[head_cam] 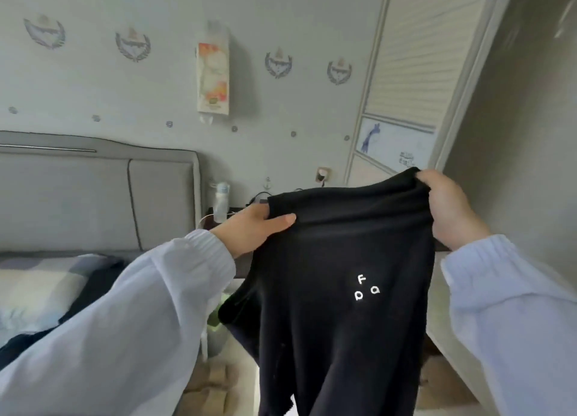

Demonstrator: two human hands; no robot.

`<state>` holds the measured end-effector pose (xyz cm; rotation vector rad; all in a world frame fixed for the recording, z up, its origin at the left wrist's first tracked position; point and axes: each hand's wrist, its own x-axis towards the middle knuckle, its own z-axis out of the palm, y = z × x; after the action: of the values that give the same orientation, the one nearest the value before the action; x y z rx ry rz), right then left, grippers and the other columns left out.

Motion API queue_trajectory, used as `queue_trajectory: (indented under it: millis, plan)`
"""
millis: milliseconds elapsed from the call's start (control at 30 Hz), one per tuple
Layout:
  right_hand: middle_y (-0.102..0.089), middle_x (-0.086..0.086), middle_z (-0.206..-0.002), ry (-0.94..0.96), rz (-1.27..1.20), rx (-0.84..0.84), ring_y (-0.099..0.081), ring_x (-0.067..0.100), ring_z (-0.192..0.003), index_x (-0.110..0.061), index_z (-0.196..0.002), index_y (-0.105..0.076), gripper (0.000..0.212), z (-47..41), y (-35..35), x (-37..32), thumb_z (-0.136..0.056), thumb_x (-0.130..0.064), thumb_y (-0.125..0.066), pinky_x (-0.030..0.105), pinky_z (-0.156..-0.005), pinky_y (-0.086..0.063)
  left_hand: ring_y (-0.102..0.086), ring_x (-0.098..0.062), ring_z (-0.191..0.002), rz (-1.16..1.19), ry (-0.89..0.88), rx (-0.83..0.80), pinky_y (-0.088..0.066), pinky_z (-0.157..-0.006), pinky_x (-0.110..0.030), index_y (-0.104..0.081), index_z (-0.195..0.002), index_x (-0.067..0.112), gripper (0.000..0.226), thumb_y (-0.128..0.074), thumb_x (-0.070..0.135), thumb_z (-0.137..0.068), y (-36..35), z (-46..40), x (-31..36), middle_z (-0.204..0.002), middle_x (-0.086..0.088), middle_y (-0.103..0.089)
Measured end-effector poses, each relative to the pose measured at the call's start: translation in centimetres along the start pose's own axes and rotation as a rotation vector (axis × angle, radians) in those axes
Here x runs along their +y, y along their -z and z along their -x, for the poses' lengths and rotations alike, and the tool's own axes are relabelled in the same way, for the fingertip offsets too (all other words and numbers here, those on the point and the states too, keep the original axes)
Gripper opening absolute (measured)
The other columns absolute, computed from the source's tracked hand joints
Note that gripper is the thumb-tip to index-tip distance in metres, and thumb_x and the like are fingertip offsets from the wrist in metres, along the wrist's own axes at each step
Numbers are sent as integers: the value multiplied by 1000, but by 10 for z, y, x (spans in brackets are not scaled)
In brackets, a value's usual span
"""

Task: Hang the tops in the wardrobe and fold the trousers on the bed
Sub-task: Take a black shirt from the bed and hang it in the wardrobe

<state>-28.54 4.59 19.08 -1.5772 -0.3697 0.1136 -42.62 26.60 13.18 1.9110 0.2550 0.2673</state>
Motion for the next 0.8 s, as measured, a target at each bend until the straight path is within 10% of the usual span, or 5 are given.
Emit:
queue_trajectory:
  millis: [133,233,433,633,800]
  plan:
    - [-66,-15,-86,108,441,-328,-60,8,-90,-39,-92,-68,47,-11,64,11,-55,-67,-62,29,-92,-42,-64,-7,-92,-20,-185,-19,-49,-84,-20,-64,-104,25,18,-55,35,-92,-89,-53,48,-93,12,-67]
    - [-69,-2,-90,183,784,-399,-62,11,-86,-29,-101,-65,42,-19,75,15,-66,-50,-74,26,-81,-43,-61,-7,-83,-170,-385,-56,-48,-77,-22,-63,-93,26,10,-54,25,-93,-139,-75,79,-83,11,-64]
    - [-54,-3,-65,348,689,91,-45,9,-62,-9,-76,-62,24,-57,130,22,-84,6,-45,16,-56,-34,-64,-16,-93,10,-335,-396,-48,-91,-29,-64,-99,20,18,-63,33,-87,-194,-143,66,-95,-1,-69]
    - [-60,-11,-65,210,318,505,-55,11,-70,-28,-71,-62,28,-111,179,25,-90,-11,-50,21,-68,-45,-62,-19,-102,-410,-194,-549,-48,-91,-27,-63,-115,21,29,-60,34,-89,-227,-235,22,-108,-2,-67]
    - [-60,-12,-60,161,288,722,-57,13,-70,-28,-67,-60,27,-139,206,18,-91,-20,-50,24,-64,-46,-65,-20,-81,-208,19,-472,-56,-71,-29,-62,-103,9,21,-59,27,-92,-247,-329,57,-91,-8,-67]
